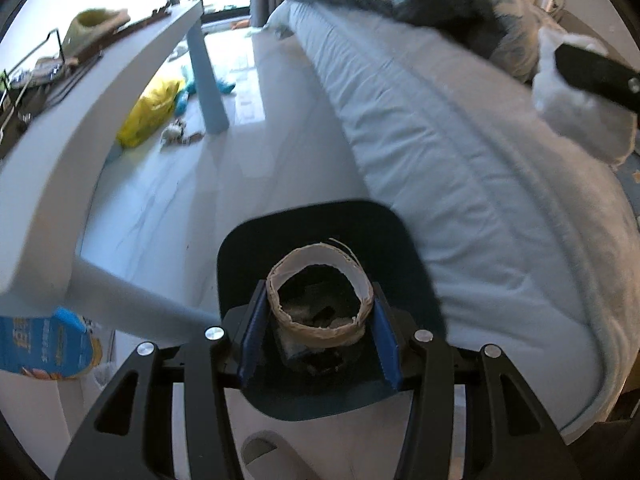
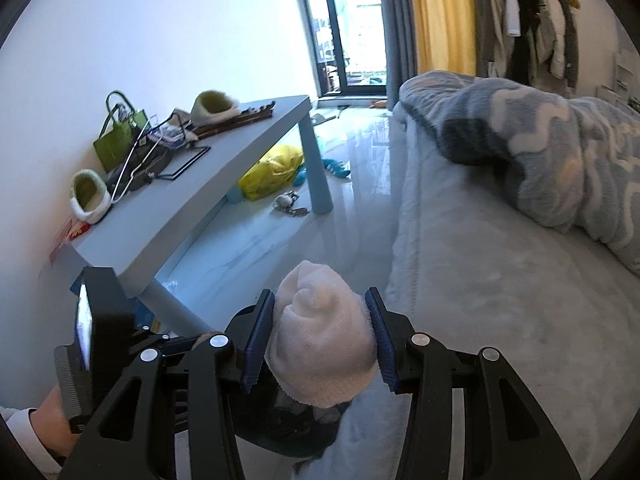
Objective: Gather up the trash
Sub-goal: 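Open the left tool over the black bin to drop the tape roll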
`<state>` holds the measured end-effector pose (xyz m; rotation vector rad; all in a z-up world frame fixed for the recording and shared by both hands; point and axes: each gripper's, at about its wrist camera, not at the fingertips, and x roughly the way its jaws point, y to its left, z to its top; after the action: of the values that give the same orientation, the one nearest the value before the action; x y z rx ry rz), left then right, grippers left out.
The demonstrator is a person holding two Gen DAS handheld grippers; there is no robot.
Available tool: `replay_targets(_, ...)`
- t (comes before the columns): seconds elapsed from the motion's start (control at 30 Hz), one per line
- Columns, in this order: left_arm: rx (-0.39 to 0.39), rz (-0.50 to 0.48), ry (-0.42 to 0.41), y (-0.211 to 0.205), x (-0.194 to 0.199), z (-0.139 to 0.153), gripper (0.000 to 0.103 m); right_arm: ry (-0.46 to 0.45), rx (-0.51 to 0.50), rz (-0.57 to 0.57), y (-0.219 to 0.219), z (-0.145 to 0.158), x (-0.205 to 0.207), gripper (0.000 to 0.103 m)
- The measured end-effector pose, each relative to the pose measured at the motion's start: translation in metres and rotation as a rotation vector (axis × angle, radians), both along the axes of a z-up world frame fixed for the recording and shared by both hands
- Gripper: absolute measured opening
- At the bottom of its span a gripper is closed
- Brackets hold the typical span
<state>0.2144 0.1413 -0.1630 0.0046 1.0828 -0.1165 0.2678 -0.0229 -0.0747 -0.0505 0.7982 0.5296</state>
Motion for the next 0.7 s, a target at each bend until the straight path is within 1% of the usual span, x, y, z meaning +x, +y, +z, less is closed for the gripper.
replay_targets(0.13,-0.006,0.021,0.052,0.015,0.0,-0.018,0.052,0.016,-0.022,0.029,0.019,-0.01,0.001,0.047)
replay_targets(0.37,-0.025,0.031,0.091,0.028,-0.005,-0.032,0.055,0.054,-0.049,0.051,0.046,-0.028,0.005,0.047)
replay_targets(0.43,-0.021,0.028,0.089,0.031,-0.007,-0.032,0.063,0.069,-0.059,0.057,0.053,-0.035,0.006,0.047)
replay_targets(0.5,-0.019,0.021,0.087,0.034,-0.008,-0.031,0.066,0.083,-0.064,0.06,0.056,-0.041,0.007,0.047)
replay_targets(0.57,-0.022,0.027,0.082,0.039,-0.01,-0.03,0.067,0.094,-0.071,0.058,0.059,-0.046,0.009,0.047)
replay_targets(0.63,-0.032,0.037,0.069,0.046,-0.012,-0.028,0.074,0.109,-0.073,0.053,0.06,-0.053,0.012,0.047)
replay_targets(0.7,-0.043,0.049,0.059,0.052,-0.013,-0.025,0.074,0.129,-0.073,0.051,0.063,-0.06,0.015,0.047)
